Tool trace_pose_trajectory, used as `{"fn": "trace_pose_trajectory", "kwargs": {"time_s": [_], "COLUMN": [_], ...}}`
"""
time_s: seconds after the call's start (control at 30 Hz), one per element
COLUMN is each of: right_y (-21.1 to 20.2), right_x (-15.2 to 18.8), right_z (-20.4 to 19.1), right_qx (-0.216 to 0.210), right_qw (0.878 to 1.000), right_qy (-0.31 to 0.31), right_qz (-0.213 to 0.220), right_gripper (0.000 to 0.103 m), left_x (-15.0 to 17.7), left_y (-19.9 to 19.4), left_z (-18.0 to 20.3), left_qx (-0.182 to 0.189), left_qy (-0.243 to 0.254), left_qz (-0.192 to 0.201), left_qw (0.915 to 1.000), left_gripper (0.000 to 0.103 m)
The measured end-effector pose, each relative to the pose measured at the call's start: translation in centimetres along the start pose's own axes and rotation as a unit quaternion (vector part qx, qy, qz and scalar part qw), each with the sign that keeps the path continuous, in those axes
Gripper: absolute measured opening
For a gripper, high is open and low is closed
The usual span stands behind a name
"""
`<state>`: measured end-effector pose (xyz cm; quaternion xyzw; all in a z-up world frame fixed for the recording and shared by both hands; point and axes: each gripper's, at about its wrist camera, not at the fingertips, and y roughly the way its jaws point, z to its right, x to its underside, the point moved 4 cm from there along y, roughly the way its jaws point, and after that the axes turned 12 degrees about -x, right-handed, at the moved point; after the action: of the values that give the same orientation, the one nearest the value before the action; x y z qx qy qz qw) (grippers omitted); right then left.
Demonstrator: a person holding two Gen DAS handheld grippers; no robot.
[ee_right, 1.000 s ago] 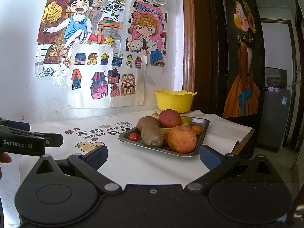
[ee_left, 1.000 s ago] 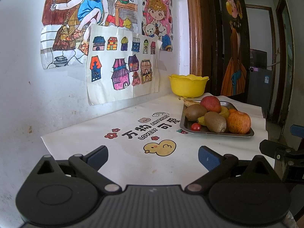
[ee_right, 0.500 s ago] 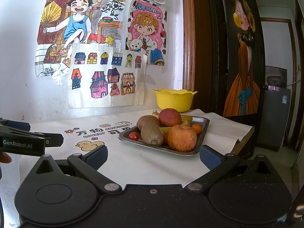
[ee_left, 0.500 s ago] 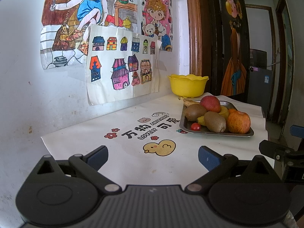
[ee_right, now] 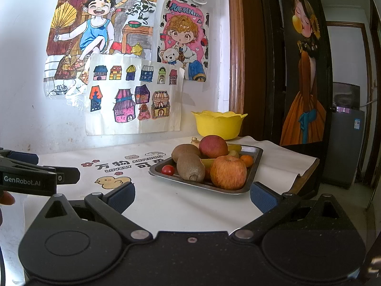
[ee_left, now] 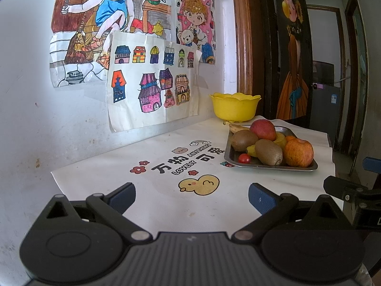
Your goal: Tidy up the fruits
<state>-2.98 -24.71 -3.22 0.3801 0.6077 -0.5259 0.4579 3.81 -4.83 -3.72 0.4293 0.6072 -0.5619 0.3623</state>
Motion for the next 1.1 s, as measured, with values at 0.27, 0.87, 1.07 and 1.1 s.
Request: {"fn": "trace_pose_trajectory", "kwargs": {"time_s": [0.27,0.87,1.07,1.1], "right_y": [0.03,0.5,0.57,0.56], "right_x": [-0.04,0.76,0.78,0.82], "right_z": [0.0,-0.48,-0.49,-0.55], "right_qx": [0.0,0.0,0.001,0.001], "right_qw": [1.0,1.0,1.0,1.0], "right_qy": [0.0,0.007,0.009,0.009], "right_qz": [-0.001,-0.009,-0.012,-0.012], "right_gripper": [0.102,0.102,0.102,0.102], "left_x": [0.06,0.1,0.09,0.14], "left_y": [0.0,0.0,0.27,0.24], "left_z": [0.02,0.2,0.16,0.25], "left_qx": [0.0,-0.007,-0.007,-0.008], "left_qy": [0.0,0.008,0.007,0.007], "left_qz": [0.0,0.003,0.0,0.0], "left_qw": [1.0,0.9999,0.9999,0.9999], "left_gripper": [0.103,0.103,0.103,0.103]}}
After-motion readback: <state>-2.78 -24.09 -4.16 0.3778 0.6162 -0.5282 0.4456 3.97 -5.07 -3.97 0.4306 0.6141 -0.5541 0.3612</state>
